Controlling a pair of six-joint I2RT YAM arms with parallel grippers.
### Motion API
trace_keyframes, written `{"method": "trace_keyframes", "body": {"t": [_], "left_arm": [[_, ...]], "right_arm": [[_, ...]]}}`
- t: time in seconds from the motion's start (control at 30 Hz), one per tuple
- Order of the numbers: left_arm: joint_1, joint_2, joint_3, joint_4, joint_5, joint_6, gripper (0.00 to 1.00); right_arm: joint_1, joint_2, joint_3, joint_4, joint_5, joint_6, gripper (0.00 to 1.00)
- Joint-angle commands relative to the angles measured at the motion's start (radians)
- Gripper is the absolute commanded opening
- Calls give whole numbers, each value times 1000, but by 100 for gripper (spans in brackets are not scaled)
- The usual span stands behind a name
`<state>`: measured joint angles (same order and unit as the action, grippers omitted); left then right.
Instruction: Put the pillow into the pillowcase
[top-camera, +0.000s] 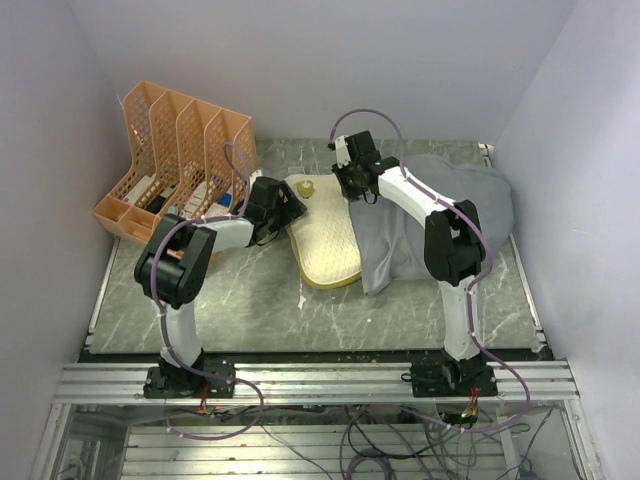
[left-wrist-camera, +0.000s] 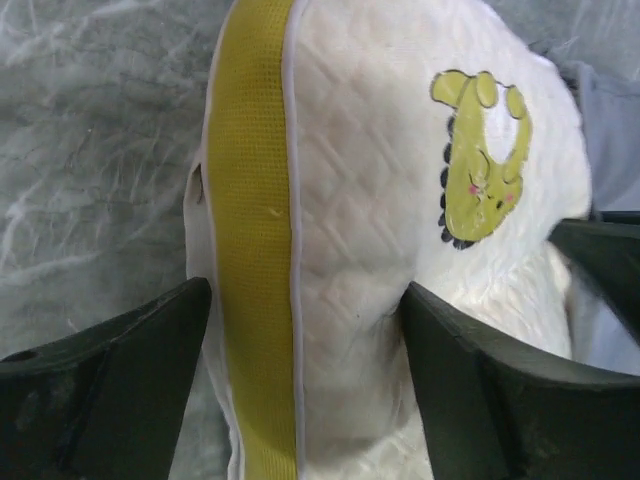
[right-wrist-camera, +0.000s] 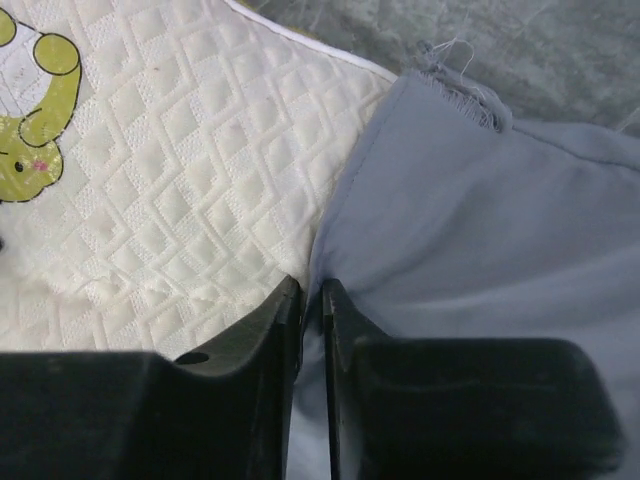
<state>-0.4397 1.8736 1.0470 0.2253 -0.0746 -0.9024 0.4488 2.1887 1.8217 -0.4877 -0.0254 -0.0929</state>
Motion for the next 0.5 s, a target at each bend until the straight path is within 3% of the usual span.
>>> {"method": "trace_keyframes", "body": {"t": [0.0, 0.1, 0.2, 0.27, 0.33, 0.47], "left_arm": [[29, 70, 34, 65, 54, -3, 78], [34, 100, 39, 115, 113, 7, 60], [42, 102, 32, 156, 153, 19, 28], [49, 96, 31, 163, 171, 41, 14], [57, 93, 34, 185, 211, 71, 8], [64, 74, 54, 231, 314, 115, 7]], "right_arm": [[-14, -37, -16, 24, 82, -23, 11], [-24, -19, -3, 18, 93, -34, 1], [-42, -22, -3, 14, 72, -36, 0], [-60, -46, -11, 22, 21, -39, 0], [-85, -89, -25, 41, -110, -45, 0], [-99, -163, -18, 34, -413, -32, 0]]}}
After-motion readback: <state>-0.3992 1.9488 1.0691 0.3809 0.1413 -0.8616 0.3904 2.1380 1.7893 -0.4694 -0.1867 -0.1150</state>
